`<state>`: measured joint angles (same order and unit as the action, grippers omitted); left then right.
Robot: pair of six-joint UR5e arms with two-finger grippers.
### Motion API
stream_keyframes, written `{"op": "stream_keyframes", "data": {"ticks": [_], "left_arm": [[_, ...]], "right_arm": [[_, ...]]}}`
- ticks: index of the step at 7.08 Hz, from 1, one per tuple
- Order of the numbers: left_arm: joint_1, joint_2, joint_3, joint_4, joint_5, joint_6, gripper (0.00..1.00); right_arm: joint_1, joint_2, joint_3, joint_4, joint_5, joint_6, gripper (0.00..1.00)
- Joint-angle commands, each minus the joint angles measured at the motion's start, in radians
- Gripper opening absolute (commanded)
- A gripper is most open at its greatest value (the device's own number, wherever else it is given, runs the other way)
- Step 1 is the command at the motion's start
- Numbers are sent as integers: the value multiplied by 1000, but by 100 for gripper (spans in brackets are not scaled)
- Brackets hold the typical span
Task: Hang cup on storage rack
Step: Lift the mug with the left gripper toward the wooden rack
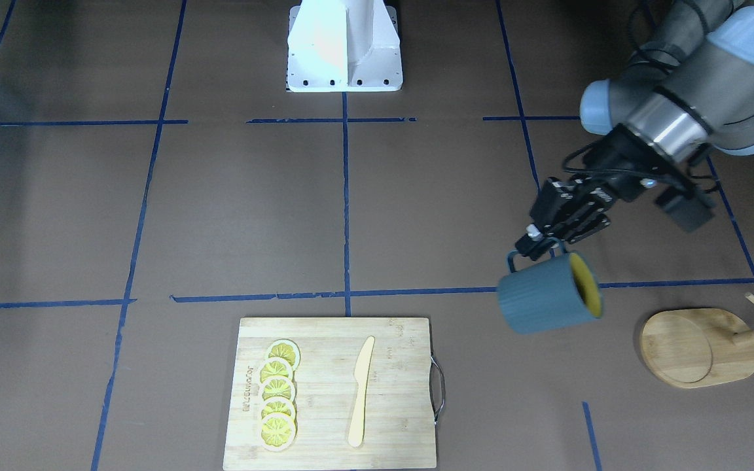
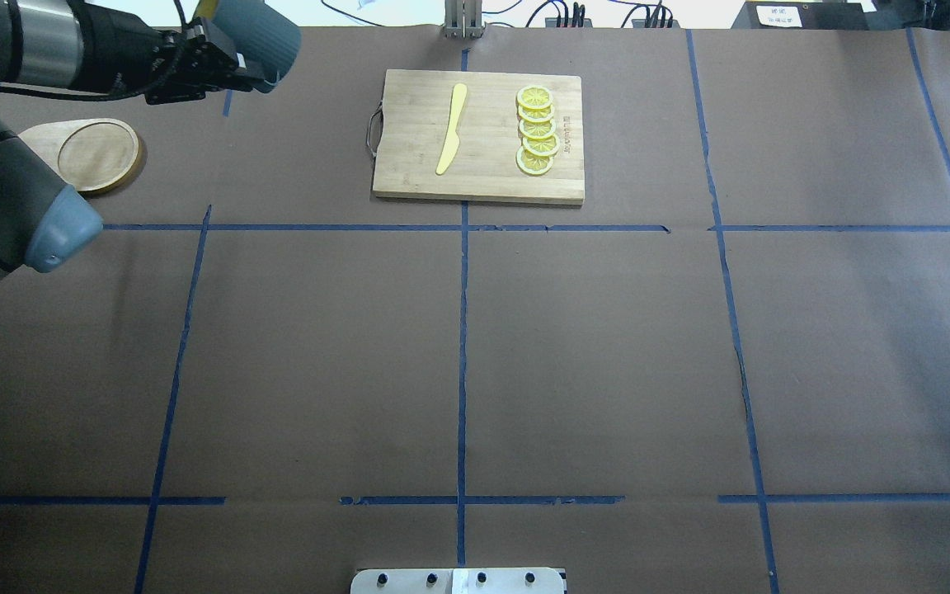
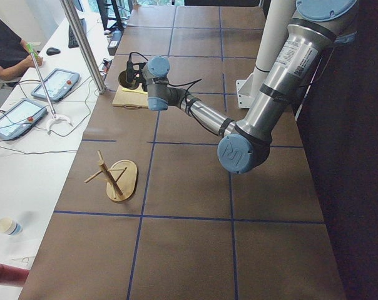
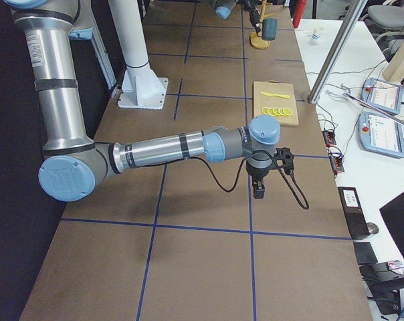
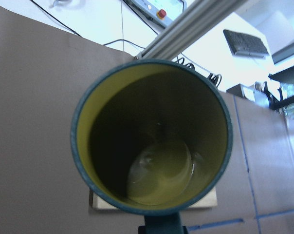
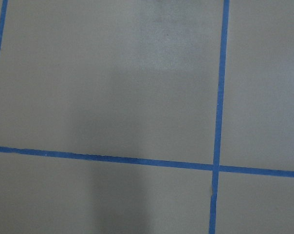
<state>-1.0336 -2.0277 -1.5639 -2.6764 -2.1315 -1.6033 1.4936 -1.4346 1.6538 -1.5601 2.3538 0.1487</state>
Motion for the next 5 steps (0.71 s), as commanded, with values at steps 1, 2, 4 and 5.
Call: {"op": "stream_keyframes", "data": {"ticks": [1, 2, 4, 5], "left_arm": [[-36, 17, 45, -205, 97, -316, 0], [-36, 27, 94, -343, 214, -481, 0], [-36, 79, 172, -552, 461, -714, 0], [-36, 111, 209, -624, 520, -806, 0]], "right_arm": [[14, 3, 0, 0, 1, 2, 100], [16, 3, 3, 0, 1, 2, 100], [20, 3, 17, 0, 2, 2, 100], [25, 3, 30, 0, 4, 2, 100]]}}
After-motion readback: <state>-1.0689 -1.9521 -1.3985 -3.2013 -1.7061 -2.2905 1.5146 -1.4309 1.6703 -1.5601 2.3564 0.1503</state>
